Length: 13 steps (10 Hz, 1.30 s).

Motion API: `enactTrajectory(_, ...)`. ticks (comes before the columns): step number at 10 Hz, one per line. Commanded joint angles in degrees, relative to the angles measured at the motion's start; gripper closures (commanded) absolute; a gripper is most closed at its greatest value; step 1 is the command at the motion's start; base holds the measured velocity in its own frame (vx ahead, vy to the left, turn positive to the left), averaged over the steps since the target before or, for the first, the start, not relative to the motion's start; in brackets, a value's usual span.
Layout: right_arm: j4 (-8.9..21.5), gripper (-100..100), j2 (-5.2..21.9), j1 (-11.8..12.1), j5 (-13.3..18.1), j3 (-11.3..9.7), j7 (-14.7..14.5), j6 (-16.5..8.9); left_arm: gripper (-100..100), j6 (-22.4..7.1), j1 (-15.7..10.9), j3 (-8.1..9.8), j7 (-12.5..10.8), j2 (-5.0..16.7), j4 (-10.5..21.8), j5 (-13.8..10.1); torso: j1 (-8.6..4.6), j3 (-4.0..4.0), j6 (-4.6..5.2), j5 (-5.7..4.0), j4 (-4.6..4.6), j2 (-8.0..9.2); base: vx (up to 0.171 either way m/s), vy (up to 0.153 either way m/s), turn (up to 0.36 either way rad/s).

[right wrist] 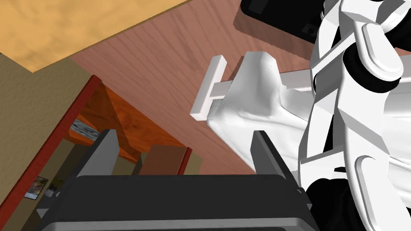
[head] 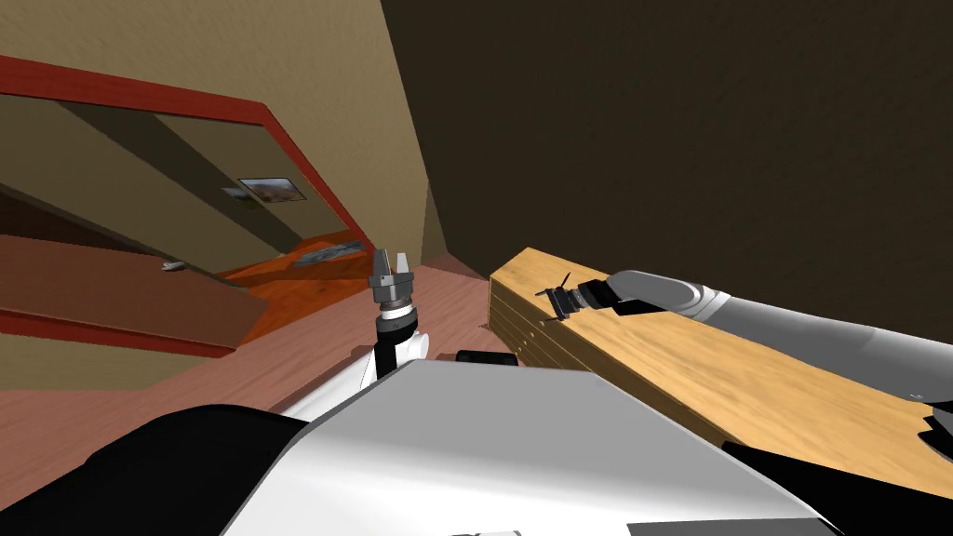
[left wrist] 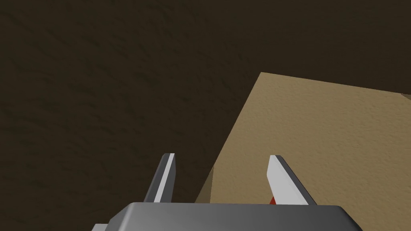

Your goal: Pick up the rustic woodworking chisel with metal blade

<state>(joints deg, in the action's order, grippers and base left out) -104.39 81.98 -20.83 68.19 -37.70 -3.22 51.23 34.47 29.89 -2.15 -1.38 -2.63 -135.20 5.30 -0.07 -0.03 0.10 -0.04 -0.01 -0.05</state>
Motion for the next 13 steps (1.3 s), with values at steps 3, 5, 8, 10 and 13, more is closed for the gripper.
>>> enactTrajectory(3,1.6,-100,4.1,-2.8,6.2,-4.6,-0.6,0.9,0,0.0,0.0,0.0,0.0,0.0,0.0,0.0,-0.04,0.0,0.0,-0.02,0.0,0.0,-0.001,-0.021,0.205)
enactTrajectory(5,2.3,-100,5.8,-4.0,9.5,-6.6,-1.0,1.4,0,0.0,0.0,0.0,0.0,0.0,0.0,0.0,-0.04,-0.01,0.01,-0.02,0.0,-0.01,0.001,-0.021,0.16)
enactTrajectory(8,3.0,-100,7.3,-5.1,13.9,-8.6,-1.3,1.8,0,0.0,0.0,0.0,0.0,0.0,0.0,0.0,-0.02,-0.02,-0.03,-0.01,-0.01,-0.02,0.004,-0.021,0.157)
enactTrajectory(10,3.6,-100,8.7,-6.1,16.8,-10.4,-1.5,2.1,0,0.0,0.0,0.0,0.0,0.0,0.0,0.0,-0.04,-0.02,-0.02,-0.01,-0.01,-0.04,0.005,-0.025,0.158)
enactTrajectory(13,4.7,-100,10.9,-7.7,21.4,-13.9,-2.1,2.7,0,0.0,0.0,0.01,0.0,0.0,0.0,0.0,-0.05,-0.03,0.03,-0.03,-0.01,-0.05,0.009,-0.025,0.177)
